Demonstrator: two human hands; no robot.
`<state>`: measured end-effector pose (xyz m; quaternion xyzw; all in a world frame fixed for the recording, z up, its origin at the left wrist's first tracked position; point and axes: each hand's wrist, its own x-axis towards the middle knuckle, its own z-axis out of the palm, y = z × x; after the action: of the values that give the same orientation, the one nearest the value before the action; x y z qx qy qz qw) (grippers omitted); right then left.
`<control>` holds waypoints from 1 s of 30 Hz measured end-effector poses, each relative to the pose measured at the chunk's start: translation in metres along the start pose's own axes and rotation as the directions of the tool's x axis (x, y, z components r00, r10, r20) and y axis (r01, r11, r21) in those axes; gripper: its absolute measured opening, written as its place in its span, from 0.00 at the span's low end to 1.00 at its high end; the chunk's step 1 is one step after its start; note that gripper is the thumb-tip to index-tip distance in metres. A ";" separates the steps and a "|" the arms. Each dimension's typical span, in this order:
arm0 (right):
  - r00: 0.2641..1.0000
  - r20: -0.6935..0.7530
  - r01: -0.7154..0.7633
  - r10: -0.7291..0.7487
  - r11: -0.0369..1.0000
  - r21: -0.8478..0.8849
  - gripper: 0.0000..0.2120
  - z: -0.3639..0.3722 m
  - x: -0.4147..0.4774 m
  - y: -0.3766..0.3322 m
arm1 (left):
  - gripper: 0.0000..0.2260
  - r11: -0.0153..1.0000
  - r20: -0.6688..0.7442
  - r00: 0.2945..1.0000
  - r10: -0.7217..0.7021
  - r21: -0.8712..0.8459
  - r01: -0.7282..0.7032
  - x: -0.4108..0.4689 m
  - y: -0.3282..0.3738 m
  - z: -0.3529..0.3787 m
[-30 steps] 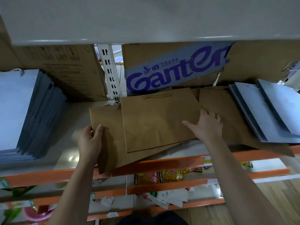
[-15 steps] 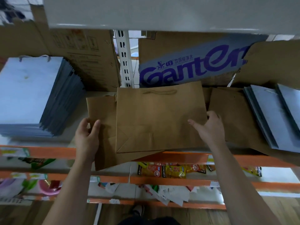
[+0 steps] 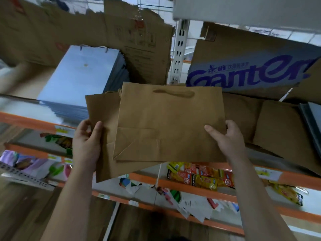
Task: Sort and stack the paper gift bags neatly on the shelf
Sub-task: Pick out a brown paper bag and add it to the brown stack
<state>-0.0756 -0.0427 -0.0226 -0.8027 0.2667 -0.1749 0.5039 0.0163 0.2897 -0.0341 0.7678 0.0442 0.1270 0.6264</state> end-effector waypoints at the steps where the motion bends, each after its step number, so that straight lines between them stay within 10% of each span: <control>1: 1.000 0.025 -0.019 0.019 1.000 0.024 0.21 0.013 -0.005 -0.006 | 0.04 1.000 -0.011 1.000 -0.002 -0.015 0.002 0.004 -0.002 -0.017; 15: 0.997 0.074 -0.026 0.012 0.982 0.185 0.20 0.237 -0.112 -0.117 | 0.07 0.984 -0.054 0.992 0.116 -0.130 -0.122 0.104 -0.035 -0.261; 30: 0.970 -0.144 0.202 -0.196 0.979 0.025 0.18 0.343 -0.080 -0.207 | 0.01 0.974 -0.069 0.997 0.047 -0.220 -0.061 0.237 -0.062 -0.309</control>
<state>0.1011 0.3230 0.0151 -0.8009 0.2163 -0.2859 0.4796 0.1727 0.6505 -0.0052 0.6896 0.0285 0.1724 0.7028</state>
